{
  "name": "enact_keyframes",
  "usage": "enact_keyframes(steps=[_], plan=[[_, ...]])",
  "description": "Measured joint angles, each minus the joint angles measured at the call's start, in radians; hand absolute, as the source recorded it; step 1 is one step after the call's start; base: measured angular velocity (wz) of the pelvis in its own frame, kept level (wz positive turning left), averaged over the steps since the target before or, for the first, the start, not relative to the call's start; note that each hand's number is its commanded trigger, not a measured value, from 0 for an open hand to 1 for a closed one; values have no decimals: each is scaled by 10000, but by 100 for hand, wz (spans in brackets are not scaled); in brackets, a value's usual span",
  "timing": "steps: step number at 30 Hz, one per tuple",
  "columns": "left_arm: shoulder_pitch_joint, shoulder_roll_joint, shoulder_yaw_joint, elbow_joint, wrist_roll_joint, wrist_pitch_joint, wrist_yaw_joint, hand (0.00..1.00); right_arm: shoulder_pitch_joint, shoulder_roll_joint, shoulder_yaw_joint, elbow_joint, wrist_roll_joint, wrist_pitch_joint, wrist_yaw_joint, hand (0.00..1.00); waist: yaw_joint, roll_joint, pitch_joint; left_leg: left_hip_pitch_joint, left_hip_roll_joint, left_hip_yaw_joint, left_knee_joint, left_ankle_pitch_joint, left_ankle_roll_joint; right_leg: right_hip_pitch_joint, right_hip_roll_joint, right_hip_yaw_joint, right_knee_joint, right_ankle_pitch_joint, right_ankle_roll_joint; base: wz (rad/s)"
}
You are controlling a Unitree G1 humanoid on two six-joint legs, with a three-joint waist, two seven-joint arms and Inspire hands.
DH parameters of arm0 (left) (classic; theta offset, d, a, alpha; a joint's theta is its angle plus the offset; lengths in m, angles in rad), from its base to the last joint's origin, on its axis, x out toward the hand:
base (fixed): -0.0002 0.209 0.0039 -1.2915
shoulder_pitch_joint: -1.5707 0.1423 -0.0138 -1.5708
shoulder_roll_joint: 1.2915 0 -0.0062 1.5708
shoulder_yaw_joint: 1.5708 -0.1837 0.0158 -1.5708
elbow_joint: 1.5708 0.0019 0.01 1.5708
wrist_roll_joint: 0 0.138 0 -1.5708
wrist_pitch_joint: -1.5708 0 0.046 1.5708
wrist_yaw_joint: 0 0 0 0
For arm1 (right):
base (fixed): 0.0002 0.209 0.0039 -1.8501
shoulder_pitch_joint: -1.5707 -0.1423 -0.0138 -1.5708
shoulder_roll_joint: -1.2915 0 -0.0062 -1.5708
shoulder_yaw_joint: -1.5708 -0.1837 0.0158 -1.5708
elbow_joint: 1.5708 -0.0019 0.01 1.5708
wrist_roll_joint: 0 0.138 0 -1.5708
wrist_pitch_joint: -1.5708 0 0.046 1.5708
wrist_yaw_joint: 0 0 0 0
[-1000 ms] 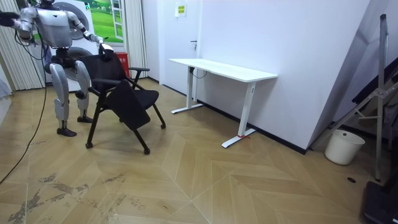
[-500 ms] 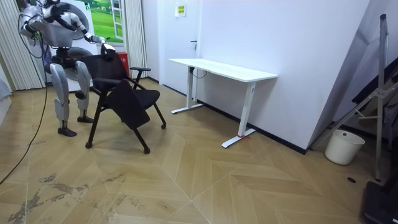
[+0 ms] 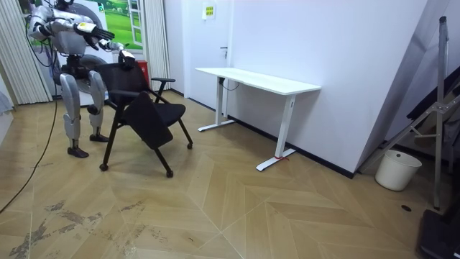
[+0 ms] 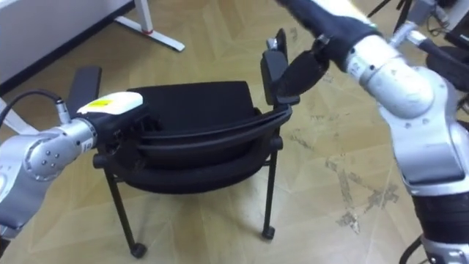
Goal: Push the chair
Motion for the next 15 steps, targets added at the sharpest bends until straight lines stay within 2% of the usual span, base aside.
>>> enact_keyframes(steps=[5, 8, 15], plan=[[-74, -24, -3, -70, -27, -247, -7, 100, 119, -1, 642, 3, -588, -6, 1307, 0, 113, 2, 2, -157, -9, -43, 7, -1, -3, -10, -24, -231, -167, 1, -1, 7], [-74, -31, -9, -104, -26, -363, -34, 100, 260, -1, 811, 7, -838, -9, 1740, 0, 168, 10, 5, -156, 2, -95, 16, -1, -3, 11, -19, -279, -165, 1, -1, 2], [-72, -41, -169, -42, -27, -465, 112, 100, 991, -2, 1036, 197, -846, -144, 2138, 0, 327, 52, 30, 2, -3, -292, 12, -1, -3, 209, -18, -355, -161, 0, -1, 2]])
